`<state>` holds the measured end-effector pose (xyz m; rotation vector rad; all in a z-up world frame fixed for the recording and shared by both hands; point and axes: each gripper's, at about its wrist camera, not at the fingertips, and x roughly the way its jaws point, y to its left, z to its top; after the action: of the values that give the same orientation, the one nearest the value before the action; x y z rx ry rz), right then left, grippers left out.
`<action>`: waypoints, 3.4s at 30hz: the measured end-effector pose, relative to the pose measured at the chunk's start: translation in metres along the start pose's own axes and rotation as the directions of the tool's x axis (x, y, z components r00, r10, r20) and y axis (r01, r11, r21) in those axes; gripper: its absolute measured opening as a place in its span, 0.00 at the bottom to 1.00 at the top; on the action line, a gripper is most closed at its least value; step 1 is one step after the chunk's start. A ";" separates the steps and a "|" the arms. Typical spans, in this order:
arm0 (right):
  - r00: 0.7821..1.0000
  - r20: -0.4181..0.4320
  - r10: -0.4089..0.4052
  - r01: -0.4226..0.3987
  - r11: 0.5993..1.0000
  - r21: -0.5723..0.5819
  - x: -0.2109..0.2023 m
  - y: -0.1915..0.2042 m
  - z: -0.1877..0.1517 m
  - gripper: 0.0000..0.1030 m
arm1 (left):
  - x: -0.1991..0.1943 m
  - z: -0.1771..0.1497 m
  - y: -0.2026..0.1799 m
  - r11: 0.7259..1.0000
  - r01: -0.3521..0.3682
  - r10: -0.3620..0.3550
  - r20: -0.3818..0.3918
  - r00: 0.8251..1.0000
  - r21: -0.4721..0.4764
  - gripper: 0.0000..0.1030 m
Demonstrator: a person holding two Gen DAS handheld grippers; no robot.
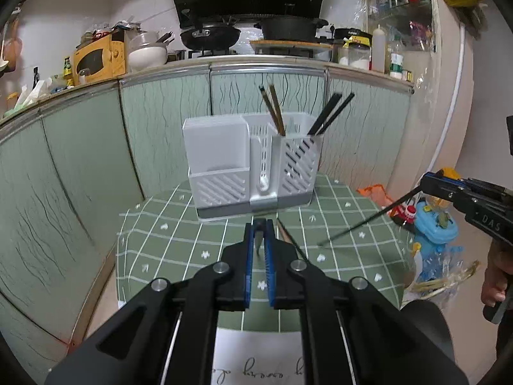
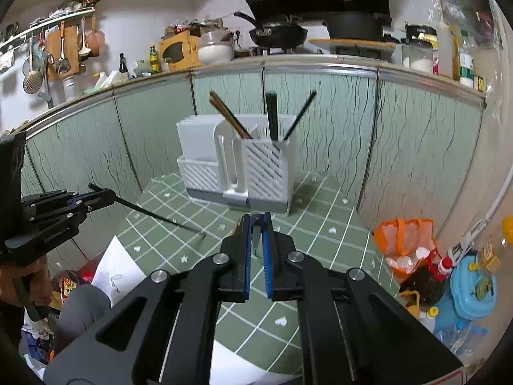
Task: Organize utensils
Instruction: 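Lift both held black chopsticks and carry them above the utensil holder, then lower the chopsticks into the holder and open both tools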
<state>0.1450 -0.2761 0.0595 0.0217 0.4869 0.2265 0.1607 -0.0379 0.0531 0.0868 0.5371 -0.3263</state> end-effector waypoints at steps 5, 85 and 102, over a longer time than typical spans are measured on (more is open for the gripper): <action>1.000 0.020 0.002 -0.002 1.000 -0.001 -0.003 -0.001 0.014 0.06 | -0.006 0.022 0.003 1.000 0.020 -0.020 0.023 1.000 -0.002 0.08; 0.982 0.158 0.100 -0.093 0.994 -0.049 0.062 -0.042 0.261 0.06 | 0.073 0.252 -0.020 0.976 0.185 -0.202 0.153 0.967 0.117 0.08; 0.994 0.042 0.099 -0.099 0.995 -0.011 0.142 -0.069 0.197 0.06 | 0.143 0.212 -0.011 0.973 0.210 -0.215 0.049 0.975 0.093 0.08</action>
<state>0.3733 -0.3054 0.1626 0.0423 0.4434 0.3248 0.3764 -0.1239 0.1615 0.1037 0.4750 -0.5603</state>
